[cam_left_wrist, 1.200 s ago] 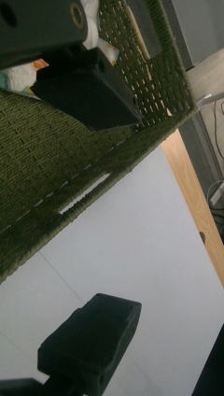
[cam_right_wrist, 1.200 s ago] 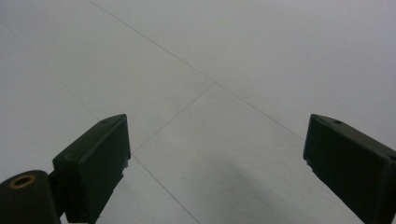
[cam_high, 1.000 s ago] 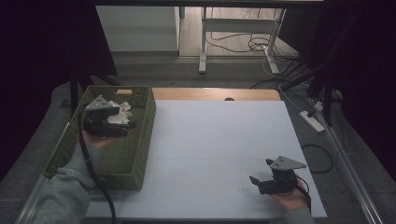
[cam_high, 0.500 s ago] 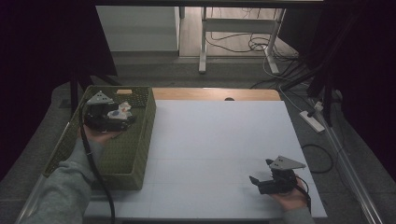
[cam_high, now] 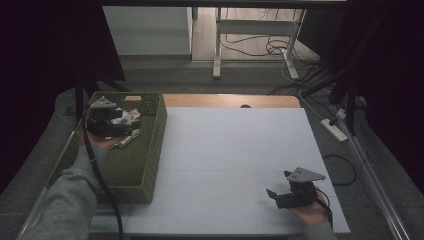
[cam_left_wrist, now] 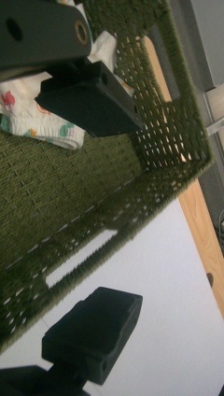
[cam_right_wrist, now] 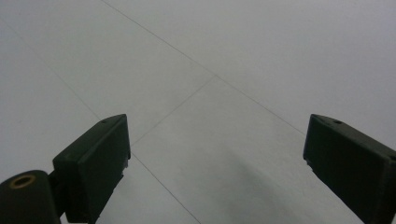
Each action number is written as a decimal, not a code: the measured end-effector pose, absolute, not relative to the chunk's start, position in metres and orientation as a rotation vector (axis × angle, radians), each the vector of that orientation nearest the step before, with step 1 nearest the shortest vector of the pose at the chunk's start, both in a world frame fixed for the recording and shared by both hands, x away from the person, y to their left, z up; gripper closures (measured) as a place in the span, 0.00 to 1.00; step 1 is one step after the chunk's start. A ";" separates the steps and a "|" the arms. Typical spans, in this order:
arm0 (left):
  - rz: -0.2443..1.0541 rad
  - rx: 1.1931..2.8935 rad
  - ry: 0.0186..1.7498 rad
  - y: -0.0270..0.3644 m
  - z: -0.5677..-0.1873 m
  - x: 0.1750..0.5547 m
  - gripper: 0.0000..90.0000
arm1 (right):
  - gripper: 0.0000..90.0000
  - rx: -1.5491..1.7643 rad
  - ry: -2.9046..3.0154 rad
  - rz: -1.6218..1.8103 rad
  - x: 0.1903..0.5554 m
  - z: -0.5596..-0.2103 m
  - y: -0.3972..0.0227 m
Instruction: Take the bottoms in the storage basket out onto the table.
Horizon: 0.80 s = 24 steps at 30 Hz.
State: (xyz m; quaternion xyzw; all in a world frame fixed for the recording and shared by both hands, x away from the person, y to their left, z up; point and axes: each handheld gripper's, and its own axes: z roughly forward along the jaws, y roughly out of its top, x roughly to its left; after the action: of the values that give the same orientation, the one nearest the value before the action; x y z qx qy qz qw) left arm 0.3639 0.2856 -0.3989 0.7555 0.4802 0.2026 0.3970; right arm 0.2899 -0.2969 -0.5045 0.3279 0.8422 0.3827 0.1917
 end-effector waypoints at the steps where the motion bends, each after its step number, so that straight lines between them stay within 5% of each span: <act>1: 0.507 1.913 1.220 0.288 -0.400 0.366 0.17 | 0.09 0.920 2.365 1.074 0.290 -0.505 -0.297; 24: 0.481 1.914 1.352 0.314 -0.420 0.396 0.19 | 0.09 0.917 2.374 1.065 0.291 -0.506 -0.296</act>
State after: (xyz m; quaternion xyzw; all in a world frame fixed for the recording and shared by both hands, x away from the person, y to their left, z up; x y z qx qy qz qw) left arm 0.3961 0.3144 -0.4201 0.7446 0.5259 0.1872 0.3661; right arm 0.2911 -0.2956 -0.5064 0.3262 0.8449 0.3789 0.1901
